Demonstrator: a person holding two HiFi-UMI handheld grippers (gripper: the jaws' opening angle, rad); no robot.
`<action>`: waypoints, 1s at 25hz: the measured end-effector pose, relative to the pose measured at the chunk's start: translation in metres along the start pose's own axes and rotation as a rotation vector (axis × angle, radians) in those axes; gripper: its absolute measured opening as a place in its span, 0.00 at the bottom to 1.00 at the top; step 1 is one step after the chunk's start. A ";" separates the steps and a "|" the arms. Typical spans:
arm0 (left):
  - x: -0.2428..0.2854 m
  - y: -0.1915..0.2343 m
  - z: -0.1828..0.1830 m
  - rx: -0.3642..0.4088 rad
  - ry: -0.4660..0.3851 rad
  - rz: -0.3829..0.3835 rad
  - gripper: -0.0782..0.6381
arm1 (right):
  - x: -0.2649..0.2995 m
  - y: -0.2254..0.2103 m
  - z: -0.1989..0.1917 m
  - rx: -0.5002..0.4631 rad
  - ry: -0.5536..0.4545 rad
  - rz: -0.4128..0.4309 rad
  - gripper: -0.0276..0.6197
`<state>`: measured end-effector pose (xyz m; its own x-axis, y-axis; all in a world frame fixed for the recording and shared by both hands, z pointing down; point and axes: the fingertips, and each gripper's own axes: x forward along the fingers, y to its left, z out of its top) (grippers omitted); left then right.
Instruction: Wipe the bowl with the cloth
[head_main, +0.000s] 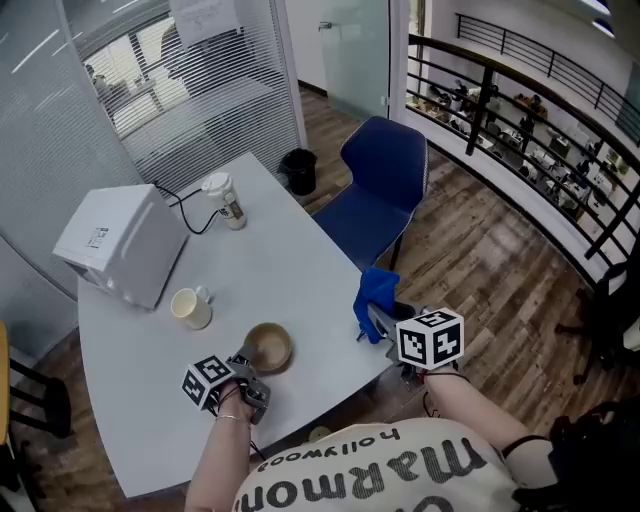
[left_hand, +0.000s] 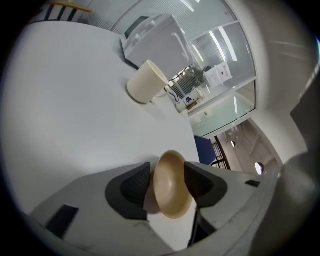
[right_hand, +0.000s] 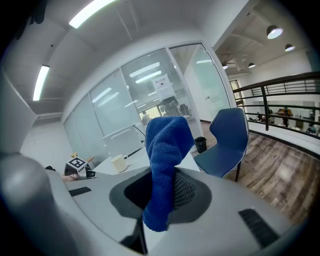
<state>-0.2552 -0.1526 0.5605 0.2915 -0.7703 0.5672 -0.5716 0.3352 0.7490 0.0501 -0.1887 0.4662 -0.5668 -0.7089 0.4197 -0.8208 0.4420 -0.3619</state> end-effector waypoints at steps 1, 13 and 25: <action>-0.007 -0.002 0.006 0.011 -0.040 -0.009 0.43 | -0.001 0.000 0.001 0.002 -0.003 0.015 0.14; -0.109 -0.049 0.038 0.293 -0.350 -0.035 0.10 | -0.005 0.031 0.044 -0.019 -0.055 0.225 0.14; -0.164 -0.142 -0.024 0.630 -0.448 -0.114 0.10 | -0.040 0.034 0.042 -0.142 -0.032 0.290 0.14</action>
<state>-0.2030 -0.0613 0.3694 0.1133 -0.9720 0.2057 -0.9235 -0.0267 0.3827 0.0473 -0.1683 0.4025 -0.7775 -0.5585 0.2890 -0.6287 0.6987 -0.3414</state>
